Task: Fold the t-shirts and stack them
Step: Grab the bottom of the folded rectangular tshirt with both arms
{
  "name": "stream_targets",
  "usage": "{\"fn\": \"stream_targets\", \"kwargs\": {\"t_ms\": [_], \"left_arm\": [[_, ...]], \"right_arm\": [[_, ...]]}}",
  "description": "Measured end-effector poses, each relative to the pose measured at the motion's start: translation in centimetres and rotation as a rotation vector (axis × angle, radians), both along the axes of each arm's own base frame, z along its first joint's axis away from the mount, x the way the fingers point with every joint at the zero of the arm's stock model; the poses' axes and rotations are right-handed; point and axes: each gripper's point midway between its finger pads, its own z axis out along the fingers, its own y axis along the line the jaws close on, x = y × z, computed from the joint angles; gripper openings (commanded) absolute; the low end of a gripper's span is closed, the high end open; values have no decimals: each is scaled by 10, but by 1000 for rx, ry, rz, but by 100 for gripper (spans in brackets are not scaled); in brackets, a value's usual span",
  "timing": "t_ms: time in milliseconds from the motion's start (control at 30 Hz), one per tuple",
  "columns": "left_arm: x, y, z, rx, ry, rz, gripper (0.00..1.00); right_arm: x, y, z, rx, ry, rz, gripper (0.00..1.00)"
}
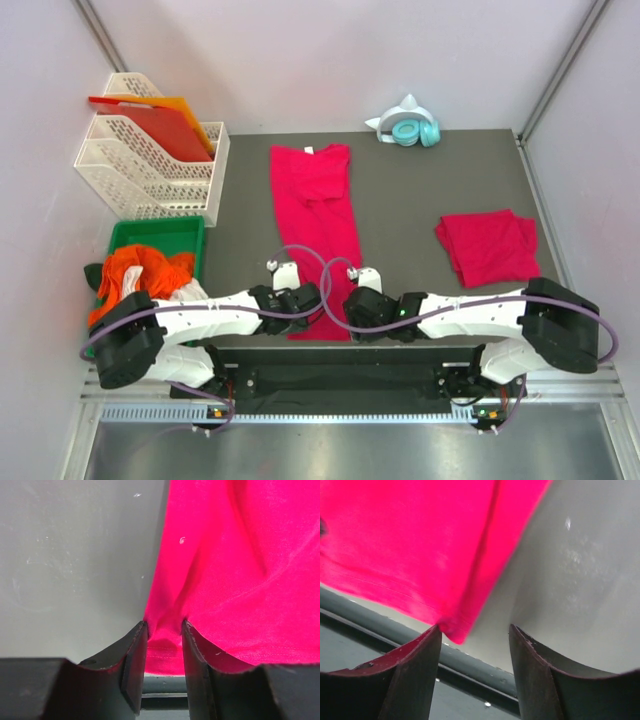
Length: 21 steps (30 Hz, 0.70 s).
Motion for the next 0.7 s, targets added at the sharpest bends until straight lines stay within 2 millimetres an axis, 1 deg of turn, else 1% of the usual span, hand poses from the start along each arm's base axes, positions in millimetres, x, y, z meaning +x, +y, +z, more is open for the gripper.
{"fn": "stream_targets", "kwargs": {"t_ms": [33,100,267,333,367,433,467,533,567,700], "left_arm": [[0,0,0,-2,0,2,38],[0,1,0,-4,-1,4,35],[-1,1,-1,-10,-1,6,32],[-2,2,-1,-14,-1,8,29],[-2,2,-1,-15,-1,9,29],[-2,2,-1,-18,-1,11,25],[-2,1,-1,-20,1,13,24],[-2,1,-1,-22,3,14,21],[-3,1,-1,-23,4,15,20],[-3,1,-1,-29,4,18,18]], "right_arm": [[-1,-2,-3,-2,3,-9,54],[-1,1,-2,14,5,-19,51],[1,8,-3,63,1,-40,48],[1,11,-2,79,-1,-46,44],[2,12,-2,86,-2,-48,39],[3,15,-3,94,-2,-52,32],[3,15,-4,95,-2,-54,27],[3,18,-5,101,-2,-53,20],[3,19,-5,105,0,-56,15],[2,19,-7,106,6,-60,3]]}}
